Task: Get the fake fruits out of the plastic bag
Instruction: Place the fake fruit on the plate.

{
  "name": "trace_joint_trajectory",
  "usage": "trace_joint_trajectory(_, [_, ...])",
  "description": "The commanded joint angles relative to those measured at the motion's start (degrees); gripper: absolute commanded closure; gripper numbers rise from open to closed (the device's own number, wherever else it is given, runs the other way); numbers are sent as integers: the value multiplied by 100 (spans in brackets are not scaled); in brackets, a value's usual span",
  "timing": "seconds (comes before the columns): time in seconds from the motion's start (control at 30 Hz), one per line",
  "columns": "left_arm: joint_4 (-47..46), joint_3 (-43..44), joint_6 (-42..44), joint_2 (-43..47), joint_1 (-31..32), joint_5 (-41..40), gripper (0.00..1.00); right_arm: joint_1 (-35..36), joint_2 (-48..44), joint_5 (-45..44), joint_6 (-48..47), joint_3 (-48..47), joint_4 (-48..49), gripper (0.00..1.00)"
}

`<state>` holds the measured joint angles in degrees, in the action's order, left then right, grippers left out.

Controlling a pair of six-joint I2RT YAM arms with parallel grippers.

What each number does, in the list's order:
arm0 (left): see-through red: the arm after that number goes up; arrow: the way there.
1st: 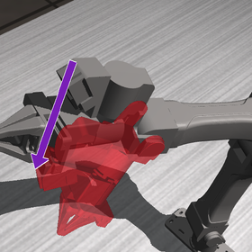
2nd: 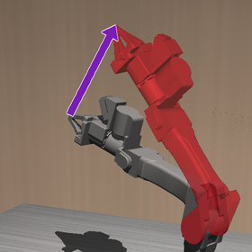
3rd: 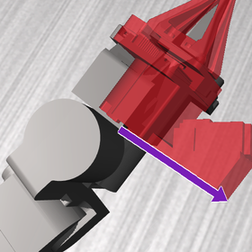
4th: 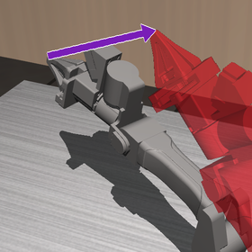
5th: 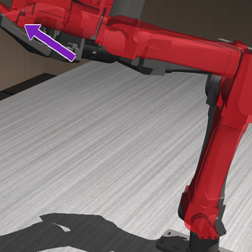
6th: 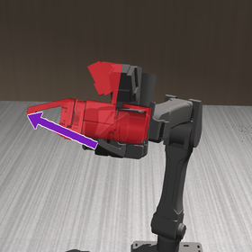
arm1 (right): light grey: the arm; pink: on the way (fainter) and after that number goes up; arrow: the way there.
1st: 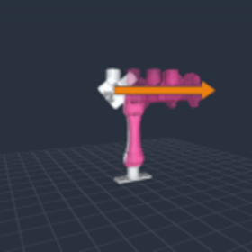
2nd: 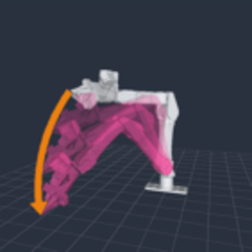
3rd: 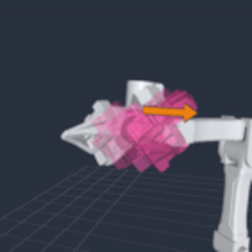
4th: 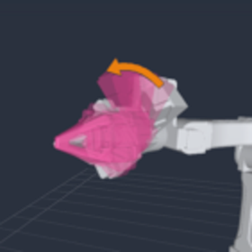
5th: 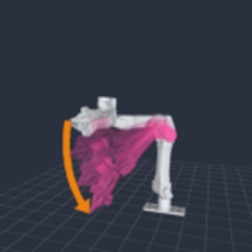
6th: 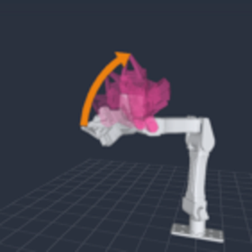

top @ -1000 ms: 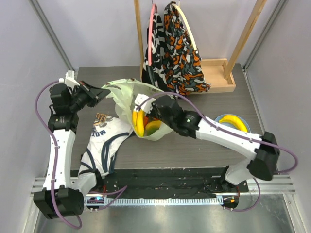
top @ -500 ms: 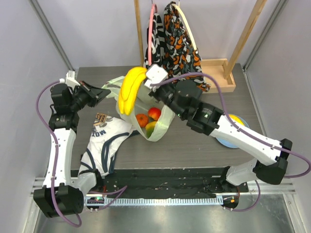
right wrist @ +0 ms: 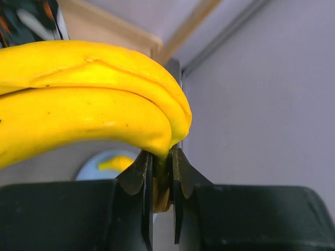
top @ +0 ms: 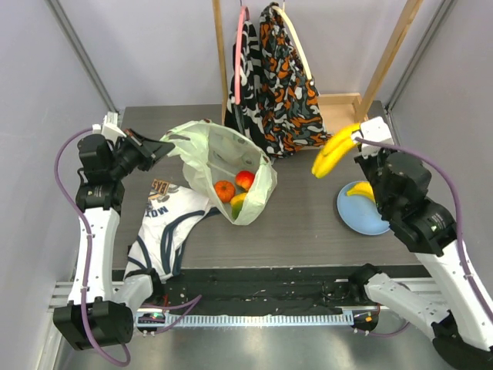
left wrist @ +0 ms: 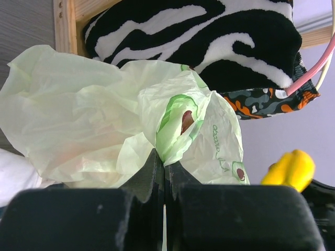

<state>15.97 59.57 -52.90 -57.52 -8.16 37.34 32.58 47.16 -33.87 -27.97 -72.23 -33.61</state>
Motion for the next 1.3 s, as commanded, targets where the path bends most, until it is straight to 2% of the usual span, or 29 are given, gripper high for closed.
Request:
trace_joint_trajectory(0.0, [-67,230,193,-22,-36,98,100,-524,223,-173,765,786,-1762,99])
trace_joint_trajectory(0.27, [-33,248,228,-93,-36,107,100,-1122,742,127,1819,1667,-1983,99])
trace_joint_trajectory(0.5, [91,55,342,48,-36,36,100,-2254,1330,601,2049,2045,-1992,99])
trace_joint_trajectory(0.97, [108,-42,395,12,-36,-52,100,-3827,2271,732,1303,2213,-1641,99])
trace_joint_trajectory(1.1, [91,-104,395,-23,-36,-43,100,-3970,2640,881,1162,1976,-1413,99])
trace_joint_trajectory(1.27, [100,-104,404,-137,-36,-25,100,-3970,3088,1048,1521,1572,-1403,99])
